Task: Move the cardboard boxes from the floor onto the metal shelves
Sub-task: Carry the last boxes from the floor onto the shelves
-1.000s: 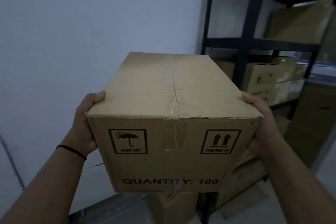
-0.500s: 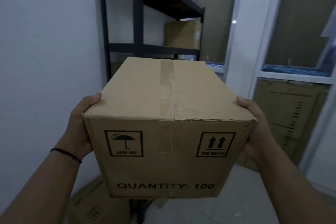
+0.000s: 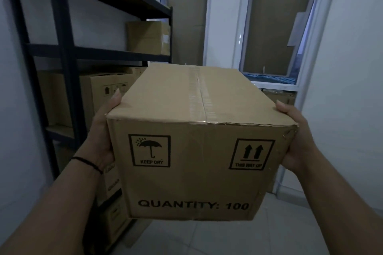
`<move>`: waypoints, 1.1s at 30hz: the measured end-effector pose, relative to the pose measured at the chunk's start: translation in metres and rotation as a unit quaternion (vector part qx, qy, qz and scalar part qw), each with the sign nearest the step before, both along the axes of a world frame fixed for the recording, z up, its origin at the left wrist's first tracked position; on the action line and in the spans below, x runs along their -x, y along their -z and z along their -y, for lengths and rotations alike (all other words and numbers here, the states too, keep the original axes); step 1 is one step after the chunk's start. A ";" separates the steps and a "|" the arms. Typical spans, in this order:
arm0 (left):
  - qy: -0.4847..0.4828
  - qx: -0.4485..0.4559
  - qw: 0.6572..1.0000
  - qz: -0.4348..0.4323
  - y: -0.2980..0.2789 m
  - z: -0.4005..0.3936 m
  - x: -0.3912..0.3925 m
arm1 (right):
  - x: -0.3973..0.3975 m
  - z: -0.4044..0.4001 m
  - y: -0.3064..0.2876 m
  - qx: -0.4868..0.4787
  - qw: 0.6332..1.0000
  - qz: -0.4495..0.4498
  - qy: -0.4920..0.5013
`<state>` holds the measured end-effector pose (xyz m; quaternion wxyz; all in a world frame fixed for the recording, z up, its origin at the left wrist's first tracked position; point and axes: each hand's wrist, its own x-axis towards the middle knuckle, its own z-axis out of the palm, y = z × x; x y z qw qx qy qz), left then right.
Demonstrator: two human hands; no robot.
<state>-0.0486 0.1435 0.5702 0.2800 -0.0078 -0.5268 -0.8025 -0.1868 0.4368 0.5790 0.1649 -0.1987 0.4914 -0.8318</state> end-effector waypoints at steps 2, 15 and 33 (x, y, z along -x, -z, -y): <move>0.008 0.008 1.000 0.002 -0.004 -0.013 0.018 | 0.013 -0.014 -0.001 0.002 1.000 0.002 0.001; 0.016 0.012 1.000 -0.013 -0.006 -0.011 0.127 | 0.112 -0.018 0.004 0.004 1.000 -0.001 0.015; 0.030 0.025 0.999 -0.013 -0.029 0.027 0.341 | 0.316 0.019 -0.013 0.025 0.998 -0.002 0.058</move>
